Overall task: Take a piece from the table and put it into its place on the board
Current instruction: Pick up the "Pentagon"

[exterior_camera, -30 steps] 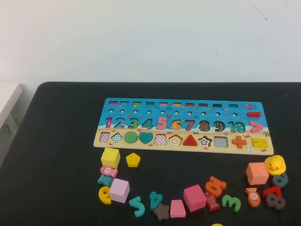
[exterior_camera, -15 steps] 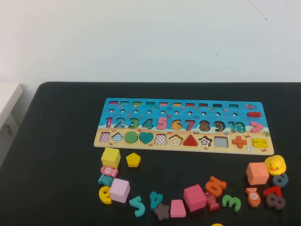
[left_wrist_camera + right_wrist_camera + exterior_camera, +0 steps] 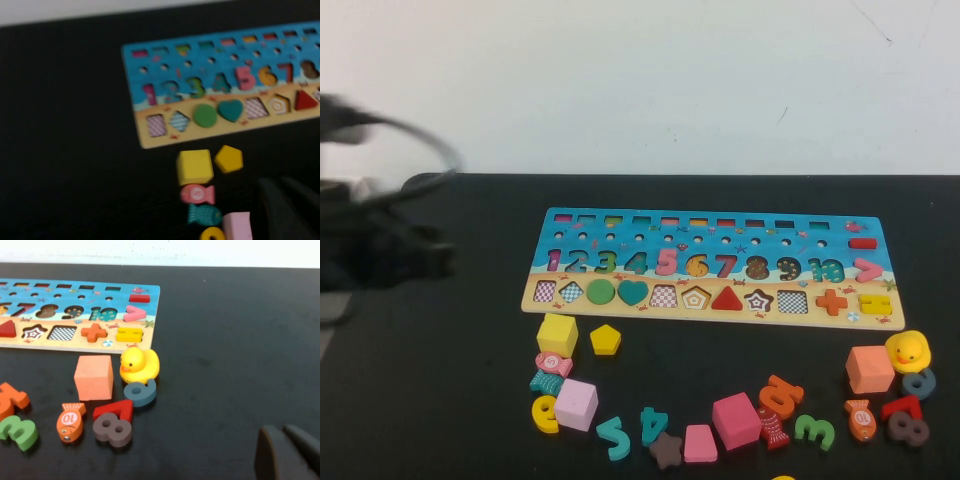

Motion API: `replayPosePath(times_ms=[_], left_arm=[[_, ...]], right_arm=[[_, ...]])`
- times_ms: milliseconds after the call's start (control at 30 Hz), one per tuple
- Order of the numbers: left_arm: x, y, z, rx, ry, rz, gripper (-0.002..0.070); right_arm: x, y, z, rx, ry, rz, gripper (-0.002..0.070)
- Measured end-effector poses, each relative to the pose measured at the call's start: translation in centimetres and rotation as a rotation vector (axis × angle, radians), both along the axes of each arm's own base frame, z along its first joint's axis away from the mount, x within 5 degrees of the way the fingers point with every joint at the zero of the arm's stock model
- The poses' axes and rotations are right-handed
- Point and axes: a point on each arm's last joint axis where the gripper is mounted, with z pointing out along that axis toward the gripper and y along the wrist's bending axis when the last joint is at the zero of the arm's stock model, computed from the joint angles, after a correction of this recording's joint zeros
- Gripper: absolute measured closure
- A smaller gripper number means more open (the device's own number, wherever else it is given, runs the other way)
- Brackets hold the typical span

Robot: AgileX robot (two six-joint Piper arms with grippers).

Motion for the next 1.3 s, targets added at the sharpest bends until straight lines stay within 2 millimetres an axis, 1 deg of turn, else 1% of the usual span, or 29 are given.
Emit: replayPosePath(times_ms=[133, 200, 367, 400, 467, 533, 567, 600, 633, 700, 733, 833, 1000, 1133, 1300], left_arm=[[3.6, -3.3, -1.6, 0.004, 0.067, -0.087, 0.0676], [5.2, -5.4, -2.9, 0.011, 0.095, -0.131, 0.0676], [8.1, -9.9, -6.6, 0.048, 0.188, -0.221, 0.0665], [8.6, -10.7, -7.2, 0.066, 0.206, -0.242, 0.0644], [9.3, -12.0, -8.4, 0.106, 0.245, -0.285, 0.0573], [10.3, -13.1, -9.6, 0.138, 0.287, -0.315, 0.0452], [10.7, -13.4, -10.1, 0.147, 0.303, -0.323, 0.04], [11.2, -13.8, -10.6, 0.158, 0.319, -0.329, 0.0326], [11.8, -14.1, -11.2, 0.167, 0.335, -0.33, 0.0276], [12.8, -14.6, -12.3, 0.179, 0.373, -0.322, 0.0222], [13.3, -14.8, -12.8, 0.189, 0.391, -0.315, 0.0207], [14.6, -15.0, -14.0, 0.237, 0.446, -0.286, 0.0194], [16.0, -14.9, -16.5, 0.325, 0.52, -0.223, 0.0192], [16.3, -14.8, -18.3, 0.353, 0.564, -0.21, 0.0191], [16.4, -14.9, -19.9, 0.357, 0.603, -0.191, 0.019]], right_arm=[[0.0, 0.0, 0.0, 0.0, 0.0, 0.0, 0.0658], [0.0, 0.0, 0.0, 0.0, 0.0, 0.0, 0.0658], [0.0, 0.0, 0.0, 0.0, 0.0, 0.0, 0.0657], [0.0, 0.0, 0.0, 0.0, 0.0, 0.0, 0.0657], [0.0, 0.0, 0.0, 0.0, 0.0, 0.0, 0.0657], [0.0, 0.0, 0.0, 0.0, 0.0, 0.0, 0.0657], [0.0, 0.0, 0.0, 0.0, 0.0, 0.0, 0.0657], [0.0, 0.0, 0.0, 0.0, 0.0, 0.0, 0.0658], [0.0, 0.0, 0.0, 0.0, 0.0, 0.0, 0.0657], [0.0, 0.0, 0.0, 0.0, 0.0, 0.0, 0.0657], [0.0, 0.0, 0.0, 0.0, 0.0, 0.0, 0.0657], [0.0, 0.0, 0.0, 0.0, 0.0, 0.0, 0.0657], [0.0, 0.0, 0.0, 0.0, 0.0, 0.0, 0.0657], [0.0, 0.0, 0.0, 0.0, 0.0, 0.0, 0.0658], [0.0, 0.0, 0.0, 0.0, 0.0, 0.0, 0.0657]])
